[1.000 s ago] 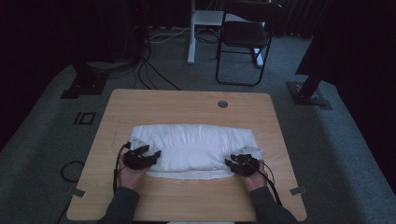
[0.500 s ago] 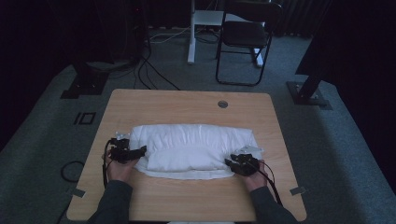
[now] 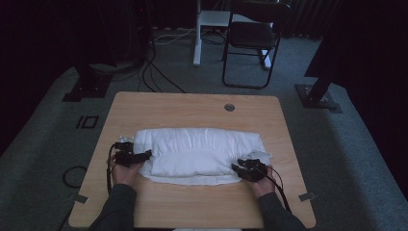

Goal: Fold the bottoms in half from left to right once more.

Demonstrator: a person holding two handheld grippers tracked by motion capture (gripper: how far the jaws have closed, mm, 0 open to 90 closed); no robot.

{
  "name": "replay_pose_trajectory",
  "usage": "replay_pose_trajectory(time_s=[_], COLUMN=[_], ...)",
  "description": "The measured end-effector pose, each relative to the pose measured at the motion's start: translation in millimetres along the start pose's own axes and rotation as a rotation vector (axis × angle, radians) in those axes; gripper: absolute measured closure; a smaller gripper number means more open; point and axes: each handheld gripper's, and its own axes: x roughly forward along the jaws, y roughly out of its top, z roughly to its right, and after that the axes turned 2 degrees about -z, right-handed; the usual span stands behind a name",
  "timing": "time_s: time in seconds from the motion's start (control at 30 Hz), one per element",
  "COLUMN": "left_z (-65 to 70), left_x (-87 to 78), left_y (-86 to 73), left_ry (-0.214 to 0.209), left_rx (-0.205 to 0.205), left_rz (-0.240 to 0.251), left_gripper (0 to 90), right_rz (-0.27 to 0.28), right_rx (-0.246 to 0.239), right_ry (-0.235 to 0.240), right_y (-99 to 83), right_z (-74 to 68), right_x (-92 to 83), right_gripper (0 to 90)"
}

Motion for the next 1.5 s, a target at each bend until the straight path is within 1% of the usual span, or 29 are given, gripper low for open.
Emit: replay_pose_trajectory(time_s=[0.03, 0.13, 0.17, 0.23, 0.3, 0.33, 0.4, 0.43, 0.47, 0.53, 0.6, 0.67, 0.73, 0.8, 0.83, 0.87, 0.93, 1.0, 1.03, 1.07, 1.13, 1.2, 1.27, 1.33, 1.37, 1.4, 1.43, 1.47, 1.5], left_z=[1.3, 6.5, 8.5, 13.9, 17.1, 17.5, 17.6, 18.2, 19.1, 19.6, 19.4, 16.7, 16.3, 16.8, 17.6, 19.3, 22.6, 26.6, 28.1, 29.9, 32.6, 34.4, 36.4, 39.7, 41.5, 44.1, 46.8, 49.4, 52.3], left_x=[0.5, 1.8, 1.8, 1.3, 0.6, 0.2, 0.3, 0.5, 0.3, 0.2, -0.8, -10.3, -20.3, -31.4, -36.8, -41.8, -49.1, -53.4, -54.9, -56.3, -59.5, -64.6, -71.1, -77.2, -79.9, -82.5, -84.3, -85.4, -86.1], left_y=[0.2, 0.4, 0.2, 0.1, -0.1, -0.1, -0.2, -0.6, -0.9, -1.2, -1.3, 0.5, 3.3, 7.5, 10.3, 13.2, 19.2, 24.1, 26.2, 27.8, 30.8, 34.0, 38.5, 44.1, 47.2, 50.4, 53.9, 57.0, 59.6], left_ry=[-0.018, -0.034, -0.040, -0.029, -0.038, -0.044, -0.085, -0.093, -0.089, -0.099, -0.104, -0.140, -0.166, -0.186, -0.198, -0.203, -0.219, -0.230, -0.237, -0.244, -0.252, -0.264, -0.278, -0.290, -0.303, -0.304, -0.303, -0.308, -0.316], left_rx=[0.006, 0.028, 0.037, 0.053, 0.057, 0.056, 0.049, 0.052, 0.061, 0.062, 0.067, 0.052, 0.044, 0.048, 0.054, 0.062, 0.074, 0.079, 0.082, 0.080, 0.083, 0.083, 0.094, 0.104, 0.107, 0.113, 0.120, 0.127, 0.130], left_rz=[-0.001, -0.004, -0.003, -0.014, -0.024, -0.027, -0.034, -0.036, -0.042, -0.053, -0.050, -0.005, 0.033, 0.070, 0.089, 0.107, 0.128, 0.145, 0.152, 0.159, 0.174, 0.187, 0.200, 0.221, 0.231, 0.241, 0.245, 0.248, 0.252], left_gripper=[15.5, 17.8, 23.3, 29.3, 38.2, 42.9, 54.0, 59.2, 64.7, 75.2, 82.0, 84.1, 84.8, 84.9, 84.9, 85.0, 85.0, 85.1, 85.1, 85.1, 85.2, 85.3, 85.5, 85.6, 85.6, 85.6, 85.6, 85.6, 85.6], right_rz=[0.000, 0.002, 0.003, 0.005, 0.005, 0.005, 0.005, 0.006, 0.006, 0.006, 0.007, 0.005, 0.002, -0.002, 0.017, 0.049, 0.127, 0.190, 0.205, 0.207, 0.196, 0.169, 0.095, -0.016, -0.059, -0.048, -0.039, -0.040, -0.043], right_rx=[-0.001, 0.001, 0.000, 0.000, 0.003, 0.004, 0.007, 0.008, 0.008, 0.008, 0.009, 0.010, 0.012, 0.017, 0.017, 0.012, 0.016, 0.011, -0.001, -0.020, -0.072, -0.125, -0.146, -0.151, -0.157, -0.161, -0.139, -0.128, -0.131], right_ry=[0.001, 0.003, 0.003, 0.002, 0.004, 0.005, 0.008, 0.008, 0.009, 0.009, 0.010, 0.010, 0.011, 0.005, 0.004, 0.003, 0.005, 0.026, 0.044, 0.063, 0.092, 0.110, 0.113, 0.097, 0.113, 0.135, 0.160, 0.173, 0.173], right_y=[0.0, -0.1, -0.1, -0.5, -0.5, -0.5, -0.5, -0.5, -0.6, -0.6, -0.6, -0.5, 0.0, 3.7, 6.9, 11.1, 22.8, 37.5, 45.3, 52.7, 65.2, 73.6, 76.7, 73.6, 70.4, 68.0, 68.0, 68.6, 69.3], right_z=[0.1, 0.3, 0.2, 0.3, 0.2, 0.3, 0.6, 0.7, 0.9, 0.9, 1.0, 1.2, 1.4, 1.3, 0.9, 0.6, -3.0, -10.4, -16.1, -23.1, -38.4, -50.9, -58.2, -61.6, -62.5, -61.4, -58.9, -57.7, -58.1], right_x=[0.1, 0.2, 0.3, 0.3, 0.2, 0.2, 0.2, 0.2, 0.2, 0.2, 0.2, 0.1, -0.4, -3.6, -7.2, -11.8, -21.7, -27.8, -28.2, -26.5, -17.5, -2.5, 18.4, 43.1, 54.3, 60.1, 62.2, 63.6, 64.2], right_gripper=[60.6, 60.5, 60.4, 60.3, 60.2, 60.1, 60.0, 60.0, 60.0, 60.0, 60.0, 60.0, 59.3, 56.3, 55.6, 54.7, 52.3, 51.4, 50.8, 50.7, 50.7, 50.9, 53.4, 55.2, 55.8, 56.4, 56.5, 56.6, 56.8])
